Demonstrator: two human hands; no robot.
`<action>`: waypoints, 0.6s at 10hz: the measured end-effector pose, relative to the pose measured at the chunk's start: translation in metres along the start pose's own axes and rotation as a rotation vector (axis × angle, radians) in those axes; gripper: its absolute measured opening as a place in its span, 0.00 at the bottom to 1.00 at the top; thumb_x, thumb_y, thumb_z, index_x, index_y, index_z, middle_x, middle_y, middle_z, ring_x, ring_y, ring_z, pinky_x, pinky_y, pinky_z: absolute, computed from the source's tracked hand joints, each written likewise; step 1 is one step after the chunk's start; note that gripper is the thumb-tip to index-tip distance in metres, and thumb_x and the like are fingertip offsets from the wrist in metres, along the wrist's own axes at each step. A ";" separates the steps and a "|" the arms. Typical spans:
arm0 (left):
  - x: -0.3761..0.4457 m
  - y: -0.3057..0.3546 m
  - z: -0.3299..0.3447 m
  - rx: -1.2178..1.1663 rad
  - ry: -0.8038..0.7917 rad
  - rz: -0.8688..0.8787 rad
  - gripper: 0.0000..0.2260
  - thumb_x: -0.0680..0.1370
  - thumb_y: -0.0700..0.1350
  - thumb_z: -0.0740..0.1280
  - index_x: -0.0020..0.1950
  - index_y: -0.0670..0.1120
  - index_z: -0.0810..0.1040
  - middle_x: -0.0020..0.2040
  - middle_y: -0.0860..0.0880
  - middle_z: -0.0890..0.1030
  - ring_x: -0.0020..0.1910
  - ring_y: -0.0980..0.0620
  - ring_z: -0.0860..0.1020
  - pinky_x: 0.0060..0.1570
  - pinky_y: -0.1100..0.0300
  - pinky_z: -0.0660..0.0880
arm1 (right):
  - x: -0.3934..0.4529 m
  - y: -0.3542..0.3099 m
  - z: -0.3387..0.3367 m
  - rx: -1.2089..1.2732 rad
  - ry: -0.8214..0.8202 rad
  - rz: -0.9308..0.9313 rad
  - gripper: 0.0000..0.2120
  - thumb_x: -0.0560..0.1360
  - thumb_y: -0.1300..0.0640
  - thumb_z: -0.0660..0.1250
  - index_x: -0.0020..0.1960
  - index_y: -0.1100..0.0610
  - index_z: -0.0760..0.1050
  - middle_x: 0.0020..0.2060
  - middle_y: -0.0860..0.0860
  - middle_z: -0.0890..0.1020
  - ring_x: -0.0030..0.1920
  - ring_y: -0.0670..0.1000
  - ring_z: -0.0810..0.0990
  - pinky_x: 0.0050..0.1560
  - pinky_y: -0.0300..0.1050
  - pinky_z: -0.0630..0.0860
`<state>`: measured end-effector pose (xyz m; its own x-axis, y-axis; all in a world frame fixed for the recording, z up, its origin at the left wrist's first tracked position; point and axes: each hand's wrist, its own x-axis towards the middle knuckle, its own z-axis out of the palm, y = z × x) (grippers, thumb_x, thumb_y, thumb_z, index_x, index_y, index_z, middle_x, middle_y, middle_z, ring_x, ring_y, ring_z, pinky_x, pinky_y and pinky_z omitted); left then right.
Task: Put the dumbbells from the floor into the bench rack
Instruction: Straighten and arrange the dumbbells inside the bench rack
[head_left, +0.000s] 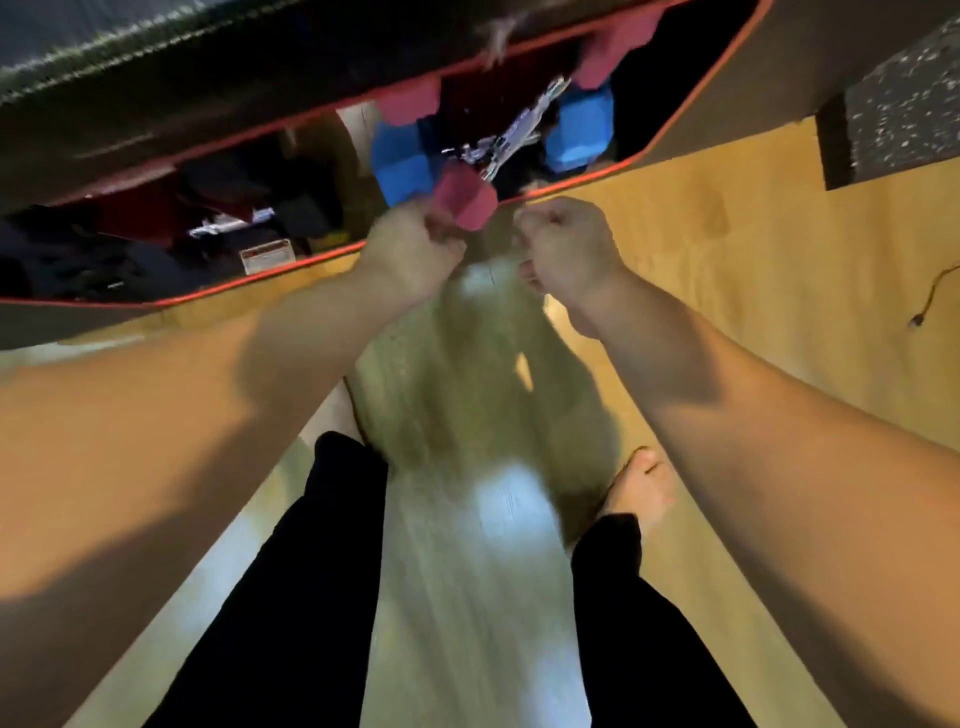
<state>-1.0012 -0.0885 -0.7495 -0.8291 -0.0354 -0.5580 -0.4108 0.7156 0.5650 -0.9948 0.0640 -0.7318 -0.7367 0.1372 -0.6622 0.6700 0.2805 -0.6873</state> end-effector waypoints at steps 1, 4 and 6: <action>0.042 -0.012 0.011 -0.073 0.005 -0.126 0.15 0.79 0.44 0.66 0.64 0.42 0.69 0.56 0.49 0.73 0.56 0.51 0.71 0.45 0.72 0.66 | 0.032 0.002 0.016 0.030 0.010 0.015 0.10 0.74 0.55 0.64 0.41 0.62 0.76 0.33 0.54 0.74 0.35 0.54 0.73 0.38 0.51 0.74; 0.090 -0.022 0.027 -0.138 -0.130 -0.128 0.41 0.63 0.54 0.78 0.70 0.43 0.65 0.61 0.46 0.74 0.58 0.46 0.77 0.58 0.54 0.75 | 0.100 0.009 0.049 0.086 -0.032 0.099 0.12 0.78 0.62 0.62 0.60 0.62 0.75 0.52 0.57 0.80 0.49 0.53 0.80 0.45 0.44 0.78; 0.085 -0.016 0.018 -0.140 -0.150 -0.047 0.26 0.64 0.53 0.73 0.57 0.45 0.71 0.46 0.51 0.75 0.46 0.52 0.79 0.54 0.56 0.78 | 0.101 0.005 0.071 0.114 0.057 0.069 0.19 0.70 0.57 0.62 0.61 0.57 0.76 0.47 0.55 0.84 0.45 0.55 0.83 0.48 0.54 0.82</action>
<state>-1.0584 -0.0905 -0.8174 -0.7464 0.0455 -0.6639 -0.5050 0.6111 0.6096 -1.0595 0.0124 -0.8236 -0.6902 0.2067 -0.6935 0.7231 0.1595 -0.6721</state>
